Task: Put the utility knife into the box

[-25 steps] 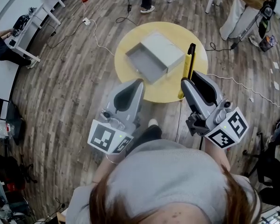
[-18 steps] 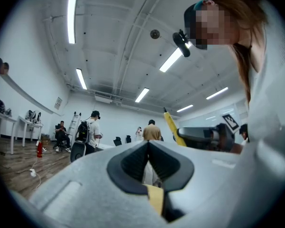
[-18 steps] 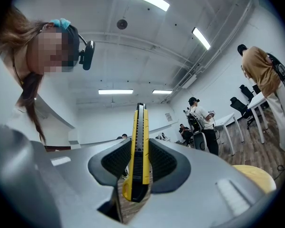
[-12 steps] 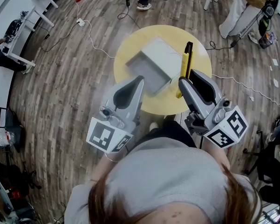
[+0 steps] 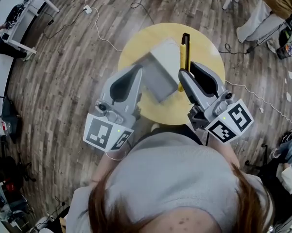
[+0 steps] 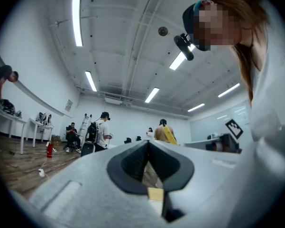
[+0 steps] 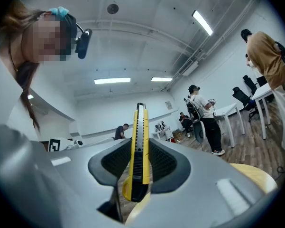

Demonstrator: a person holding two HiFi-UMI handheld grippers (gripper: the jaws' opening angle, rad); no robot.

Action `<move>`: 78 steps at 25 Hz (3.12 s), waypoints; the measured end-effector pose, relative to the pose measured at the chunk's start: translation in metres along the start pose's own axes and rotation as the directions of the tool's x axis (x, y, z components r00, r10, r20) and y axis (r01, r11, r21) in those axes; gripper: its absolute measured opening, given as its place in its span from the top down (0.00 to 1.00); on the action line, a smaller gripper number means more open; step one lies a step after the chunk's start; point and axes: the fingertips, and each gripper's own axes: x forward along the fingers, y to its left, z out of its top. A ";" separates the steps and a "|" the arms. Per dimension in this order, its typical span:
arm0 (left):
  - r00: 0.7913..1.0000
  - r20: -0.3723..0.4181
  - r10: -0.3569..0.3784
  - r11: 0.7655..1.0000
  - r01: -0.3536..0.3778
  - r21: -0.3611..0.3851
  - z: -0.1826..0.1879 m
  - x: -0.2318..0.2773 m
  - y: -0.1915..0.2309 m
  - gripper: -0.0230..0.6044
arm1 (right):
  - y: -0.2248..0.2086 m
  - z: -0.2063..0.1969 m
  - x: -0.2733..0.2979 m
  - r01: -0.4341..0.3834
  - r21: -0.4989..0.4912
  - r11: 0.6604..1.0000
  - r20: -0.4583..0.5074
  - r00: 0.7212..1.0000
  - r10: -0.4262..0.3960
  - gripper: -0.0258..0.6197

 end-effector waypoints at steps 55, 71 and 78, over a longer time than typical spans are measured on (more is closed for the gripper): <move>0.996 -0.058 0.069 0.997 -0.071 -0.039 -0.023 -0.040 0.027 0.96 | -0.105 -0.336 0.085 0.244 -0.145 0.959 -0.824 0.507 -0.254 0.78; 0.996 -0.061 0.063 0.996 -0.067 -0.055 -0.025 -0.043 0.019 0.96 | -0.116 -0.362 0.081 0.246 -0.181 0.952 -0.893 0.364 -0.264 0.78; 0.996 -0.056 0.065 0.996 -0.069 -0.064 -0.025 -0.045 0.018 0.96 | -0.116 -0.365 0.080 0.245 -0.200 0.949 -0.893 0.353 -0.279 0.77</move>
